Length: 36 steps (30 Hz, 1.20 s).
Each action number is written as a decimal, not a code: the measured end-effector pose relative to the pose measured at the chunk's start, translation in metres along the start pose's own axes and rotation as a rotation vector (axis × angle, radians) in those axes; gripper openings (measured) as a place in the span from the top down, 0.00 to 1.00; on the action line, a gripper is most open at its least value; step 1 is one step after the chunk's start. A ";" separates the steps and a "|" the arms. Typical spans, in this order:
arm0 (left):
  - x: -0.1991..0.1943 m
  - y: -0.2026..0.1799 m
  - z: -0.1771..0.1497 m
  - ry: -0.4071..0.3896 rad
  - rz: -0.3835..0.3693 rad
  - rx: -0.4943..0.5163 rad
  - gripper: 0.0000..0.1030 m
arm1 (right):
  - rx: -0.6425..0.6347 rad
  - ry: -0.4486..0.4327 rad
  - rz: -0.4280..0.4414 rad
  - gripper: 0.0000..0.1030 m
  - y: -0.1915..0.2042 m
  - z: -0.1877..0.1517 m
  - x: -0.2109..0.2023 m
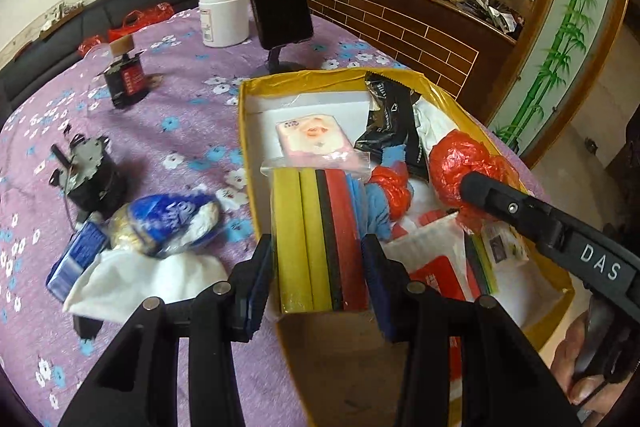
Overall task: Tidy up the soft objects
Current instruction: 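Lower the sponge strips and red plastic bag into the yellow tray, open both grippers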
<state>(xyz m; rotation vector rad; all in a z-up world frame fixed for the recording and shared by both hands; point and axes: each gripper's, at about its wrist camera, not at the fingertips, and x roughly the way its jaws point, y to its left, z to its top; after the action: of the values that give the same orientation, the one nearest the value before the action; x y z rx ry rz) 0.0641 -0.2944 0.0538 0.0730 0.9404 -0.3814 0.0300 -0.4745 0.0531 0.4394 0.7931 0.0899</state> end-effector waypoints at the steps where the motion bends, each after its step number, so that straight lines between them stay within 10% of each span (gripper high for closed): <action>1: 0.003 -0.001 0.001 0.006 -0.002 0.000 0.59 | -0.002 0.001 -0.008 0.67 0.000 0.001 0.002; 12: 0.021 -0.008 0.002 0.020 -0.028 0.004 0.58 | 0.000 0.023 -0.056 0.65 -0.006 0.004 0.017; 21: 0.010 -0.009 -0.002 0.011 -0.053 0.026 0.46 | -0.014 -0.014 -0.083 0.45 0.005 0.004 0.004; 36: -0.044 0.045 -0.030 -0.044 -0.046 -0.033 0.45 | -0.123 -0.030 0.039 0.44 0.075 -0.018 -0.019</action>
<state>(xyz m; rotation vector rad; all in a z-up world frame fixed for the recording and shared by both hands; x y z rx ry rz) 0.0334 -0.2328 0.0662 0.0135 0.9058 -0.4082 0.0098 -0.4046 0.0860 0.3390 0.7453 0.1669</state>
